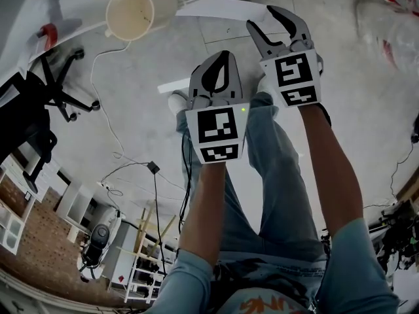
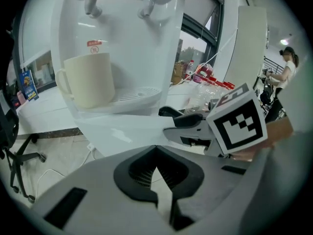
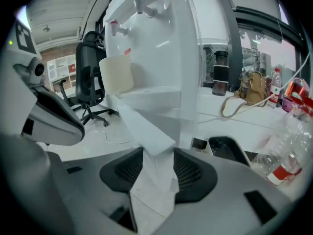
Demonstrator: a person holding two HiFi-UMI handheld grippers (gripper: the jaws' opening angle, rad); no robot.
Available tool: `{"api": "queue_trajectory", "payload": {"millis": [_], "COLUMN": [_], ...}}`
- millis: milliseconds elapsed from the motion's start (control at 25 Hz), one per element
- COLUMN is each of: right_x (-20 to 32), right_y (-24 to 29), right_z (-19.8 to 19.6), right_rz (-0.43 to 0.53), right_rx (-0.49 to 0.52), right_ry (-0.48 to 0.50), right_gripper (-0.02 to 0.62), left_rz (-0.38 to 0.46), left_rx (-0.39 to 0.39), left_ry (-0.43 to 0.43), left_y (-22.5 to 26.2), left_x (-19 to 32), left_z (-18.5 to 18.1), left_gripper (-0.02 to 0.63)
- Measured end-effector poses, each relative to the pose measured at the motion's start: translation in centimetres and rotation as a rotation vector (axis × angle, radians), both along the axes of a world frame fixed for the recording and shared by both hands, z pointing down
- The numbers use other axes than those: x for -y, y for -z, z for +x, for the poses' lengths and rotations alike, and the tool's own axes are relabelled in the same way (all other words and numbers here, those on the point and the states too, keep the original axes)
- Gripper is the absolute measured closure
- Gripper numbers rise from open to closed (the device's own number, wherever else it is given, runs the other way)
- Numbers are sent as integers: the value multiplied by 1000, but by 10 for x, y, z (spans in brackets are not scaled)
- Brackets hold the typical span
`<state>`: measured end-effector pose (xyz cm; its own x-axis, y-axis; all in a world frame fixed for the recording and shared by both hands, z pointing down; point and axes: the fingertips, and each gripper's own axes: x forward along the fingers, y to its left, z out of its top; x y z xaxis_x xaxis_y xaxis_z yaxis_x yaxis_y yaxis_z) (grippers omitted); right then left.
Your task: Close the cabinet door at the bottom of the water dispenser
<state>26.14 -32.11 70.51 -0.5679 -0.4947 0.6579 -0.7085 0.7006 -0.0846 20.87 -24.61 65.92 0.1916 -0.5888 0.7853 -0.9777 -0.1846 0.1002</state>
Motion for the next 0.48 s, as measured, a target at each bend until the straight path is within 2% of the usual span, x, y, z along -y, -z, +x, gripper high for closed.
{"api": "queue_trajectory", "payload": {"millis": [480], "right_x": [53], "right_y": [3], "right_z": [2], "right_rz": [40], "right_rx": [-4], "right_ry": [-32], "right_gripper": [426], "left_rz": [-5], "left_rx": [-5], "left_ry": [6], "left_y": [-1], "left_x": [9], "left_z": [5], "left_gripper": [598]}}
